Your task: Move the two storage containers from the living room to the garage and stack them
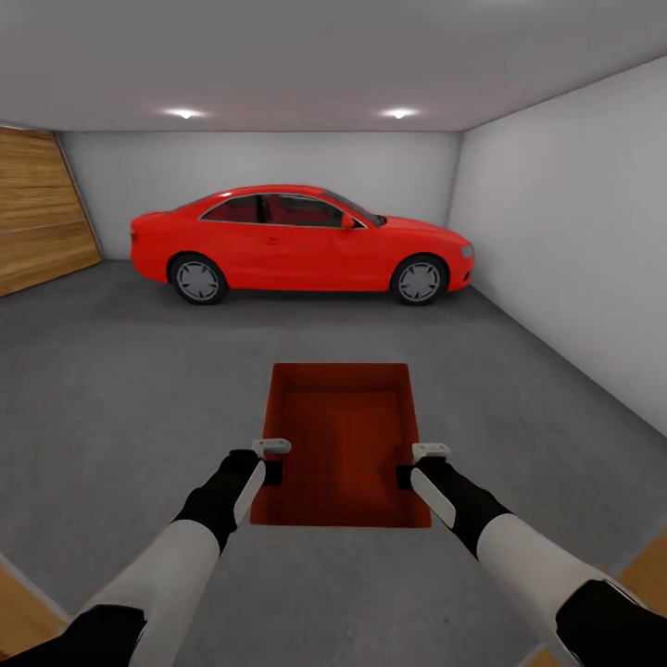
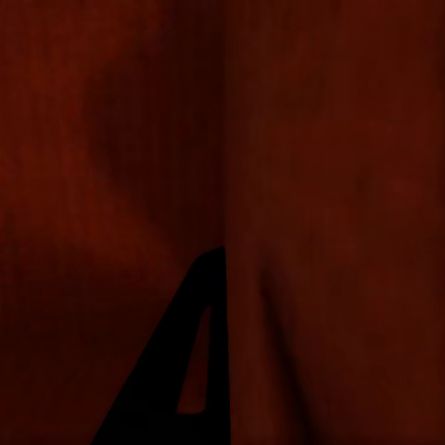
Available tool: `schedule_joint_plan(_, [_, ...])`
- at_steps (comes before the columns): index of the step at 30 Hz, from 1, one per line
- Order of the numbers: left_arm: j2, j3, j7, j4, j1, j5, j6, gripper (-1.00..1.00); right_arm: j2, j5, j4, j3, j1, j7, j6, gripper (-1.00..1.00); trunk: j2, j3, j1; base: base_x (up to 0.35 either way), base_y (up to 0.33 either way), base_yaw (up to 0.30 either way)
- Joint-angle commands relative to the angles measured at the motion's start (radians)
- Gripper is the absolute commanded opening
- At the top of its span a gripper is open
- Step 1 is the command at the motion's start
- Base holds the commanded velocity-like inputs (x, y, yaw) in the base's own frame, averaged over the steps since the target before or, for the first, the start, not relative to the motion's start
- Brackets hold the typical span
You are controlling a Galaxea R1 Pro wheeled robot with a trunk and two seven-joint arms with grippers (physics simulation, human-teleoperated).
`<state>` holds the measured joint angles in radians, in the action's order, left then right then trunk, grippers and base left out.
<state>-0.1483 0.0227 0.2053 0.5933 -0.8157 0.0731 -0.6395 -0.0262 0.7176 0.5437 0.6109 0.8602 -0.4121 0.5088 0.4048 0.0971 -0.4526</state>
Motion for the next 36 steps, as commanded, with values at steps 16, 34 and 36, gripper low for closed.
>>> schedule_joint_plan(16, [0.001,0.000,0.011,0.000,0.000,-0.005,-0.008,-1.00,-0.055,-0.047,0.002,-0.047,0.002,-0.014,-0.024,-1.00,0.002,0.002,-0.001,0.323,0.000,0.000])
schedule_joint_plan(34, [0.001,0.000,0.011,0.000,0.000,-0.005,-0.008,-1.00,-0.055,-0.047,0.002,-0.047,0.002,-0.014,-0.024,-1.00,0.002,0.002,-0.001,0.323,0.000,0.000])
schedule_joint_plan(36, [0.001,0.000,0.011,0.000,0.000,-0.004,-0.008,-1.00,-0.055,-0.047,0.002,-0.047,0.002,-0.014,-0.024,-1.00,0.002,0.002,-0.001,0.323,0.000,0.000])
